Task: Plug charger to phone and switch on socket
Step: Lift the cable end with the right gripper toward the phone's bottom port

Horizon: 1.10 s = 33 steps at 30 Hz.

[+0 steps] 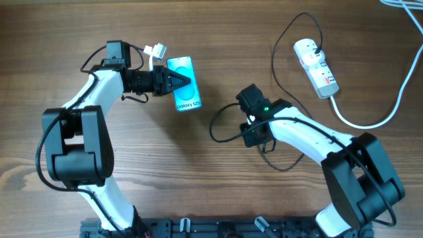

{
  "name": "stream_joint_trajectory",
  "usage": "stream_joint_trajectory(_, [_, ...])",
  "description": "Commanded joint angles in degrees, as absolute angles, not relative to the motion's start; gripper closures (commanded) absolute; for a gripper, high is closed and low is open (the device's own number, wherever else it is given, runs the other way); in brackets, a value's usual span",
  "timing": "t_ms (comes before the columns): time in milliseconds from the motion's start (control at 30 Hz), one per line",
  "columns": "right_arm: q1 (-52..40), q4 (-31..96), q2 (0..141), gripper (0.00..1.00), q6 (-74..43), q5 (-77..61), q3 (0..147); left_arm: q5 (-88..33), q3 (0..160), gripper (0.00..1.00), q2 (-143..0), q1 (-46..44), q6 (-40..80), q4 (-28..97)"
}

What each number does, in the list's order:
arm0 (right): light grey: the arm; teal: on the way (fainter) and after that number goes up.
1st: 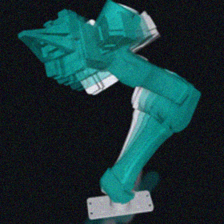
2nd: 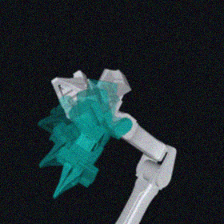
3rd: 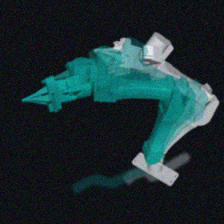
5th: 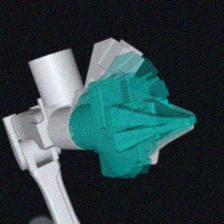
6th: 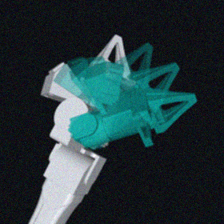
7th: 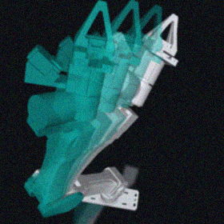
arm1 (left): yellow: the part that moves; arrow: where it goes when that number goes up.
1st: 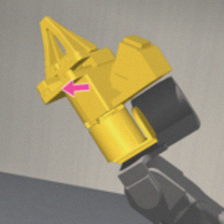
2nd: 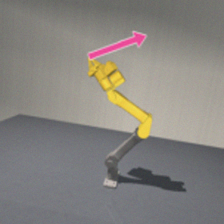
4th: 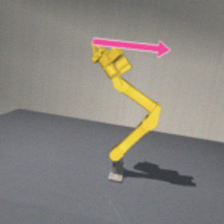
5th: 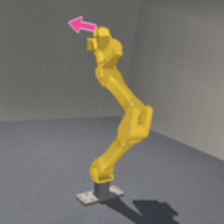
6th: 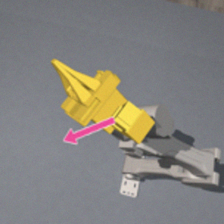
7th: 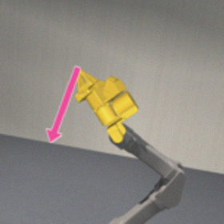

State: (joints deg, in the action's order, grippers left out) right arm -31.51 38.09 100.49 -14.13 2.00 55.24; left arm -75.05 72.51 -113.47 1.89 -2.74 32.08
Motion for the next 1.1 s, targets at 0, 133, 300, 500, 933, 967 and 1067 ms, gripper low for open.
stream_joint_trajectory(0, [-31.53, 37.93, 101.80, 0.95, -15.16, 2.94, 54.13, -76.86, 72.36, 0.96, -113.25, 2.00, -3.86, 31.88])
stream_joint_trajectory(133, [-31.53, 37.98, 101.80, 0.87, -15.14, 2.94, 54.13, -76.88, 72.36, 0.96, -113.25, 2.00, -3.86, 31.90])
stream_joint_trajectory(300, [-31.53, 38.26, 101.80, 0.91, -15.16, 2.94, 54.08, -76.86, 72.36, 0.96, -113.25, 2.00, -3.86, 31.88])
stream_joint_trajectory(500, [-31.27, 37.80, 101.78, 0.96, -11.84, -11.49, 55.11, -76.88, 72.36, 0.96, -113.25, 2.00, -3.86, 31.86])
stream_joint_trajectory(933, [-29.93, 17.91, 101.51, 0.96, -14.81, -61.67, 59.05, -86.61, 72.36, 0.96, -113.25, 2.04, -3.84, 28.01])
stream_joint_trajectory(967, [-29.93, 15.92, 101.51, 0.95, -16.45, -61.58, 59.05, -87.48, 72.36, 0.96, -113.25, 2.04, -3.84, 27.46])
stream_joint_trajectory(1067, [-29.93, 11.51, 101.54, 0.96, -19.94, -61.60, 59.02, -87.72, 72.36, 0.96, -113.25, 2.04, -3.84, 26.68])
